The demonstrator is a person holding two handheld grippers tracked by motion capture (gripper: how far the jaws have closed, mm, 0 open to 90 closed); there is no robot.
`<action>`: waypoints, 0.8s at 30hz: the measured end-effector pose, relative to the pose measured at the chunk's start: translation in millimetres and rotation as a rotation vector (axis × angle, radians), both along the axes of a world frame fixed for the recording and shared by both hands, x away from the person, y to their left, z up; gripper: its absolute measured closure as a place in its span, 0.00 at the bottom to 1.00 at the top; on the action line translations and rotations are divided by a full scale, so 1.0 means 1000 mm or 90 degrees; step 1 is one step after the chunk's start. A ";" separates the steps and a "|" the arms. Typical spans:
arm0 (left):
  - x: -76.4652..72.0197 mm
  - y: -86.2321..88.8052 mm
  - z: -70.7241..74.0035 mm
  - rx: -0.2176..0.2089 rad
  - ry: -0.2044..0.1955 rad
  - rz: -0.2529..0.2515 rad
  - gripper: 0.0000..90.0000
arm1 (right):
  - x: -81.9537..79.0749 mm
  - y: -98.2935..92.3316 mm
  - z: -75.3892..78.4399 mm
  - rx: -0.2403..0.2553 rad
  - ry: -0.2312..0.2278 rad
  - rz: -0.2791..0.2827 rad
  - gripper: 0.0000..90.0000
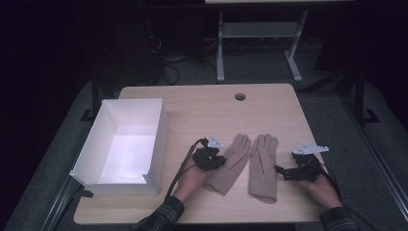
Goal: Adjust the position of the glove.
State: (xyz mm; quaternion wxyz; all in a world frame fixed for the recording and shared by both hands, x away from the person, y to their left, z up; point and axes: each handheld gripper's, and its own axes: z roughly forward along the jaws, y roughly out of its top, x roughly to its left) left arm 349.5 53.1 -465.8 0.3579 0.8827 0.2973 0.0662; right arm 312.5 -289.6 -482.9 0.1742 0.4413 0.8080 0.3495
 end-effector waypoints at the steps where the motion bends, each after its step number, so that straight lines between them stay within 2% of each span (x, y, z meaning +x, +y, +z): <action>1: 0.000 0.000 0.000 0.000 0.002 0.000 0.95 | 0.000 0.000 0.000 0.001 0.001 0.002 0.11; 5: 0.001 0.002 0.000 -0.013 0.009 0.006 0.96 | 0.000 0.000 0.000 0.001 0.001 0.008 0.11; 6: 0.002 0.003 0.001 -0.023 0.018 0.010 0.96 | -0.001 0.001 0.000 0.001 0.002 0.008 0.11; 9: 0.004 0.008 0.004 -0.047 0.021 0.016 0.96 | -0.002 0.001 0.004 0.001 0.013 0.024 0.19; 11: 0.004 0.012 0.008 -0.063 0.016 0.020 0.96 | -0.003 0.002 0.008 0.019 0.024 0.042 0.34; 13: 0.005 0.015 0.011 -0.069 0.009 0.027 0.96 | -0.006 0.004 0.012 0.039 0.023 0.079 0.59; 16: 0.007 0.021 0.014 -0.079 0.007 0.036 0.96 | -0.008 0.010 0.013 0.047 0.037 0.129 0.77; 21: 0.009 0.030 0.019 -0.102 0.006 0.054 0.96 | -0.008 0.016 0.013 0.064 0.058 0.163 0.95; 24: 0.011 0.032 0.020 -0.110 0.006 0.065 0.96 | -0.008 0.022 0.012 0.067 0.063 0.183 1.00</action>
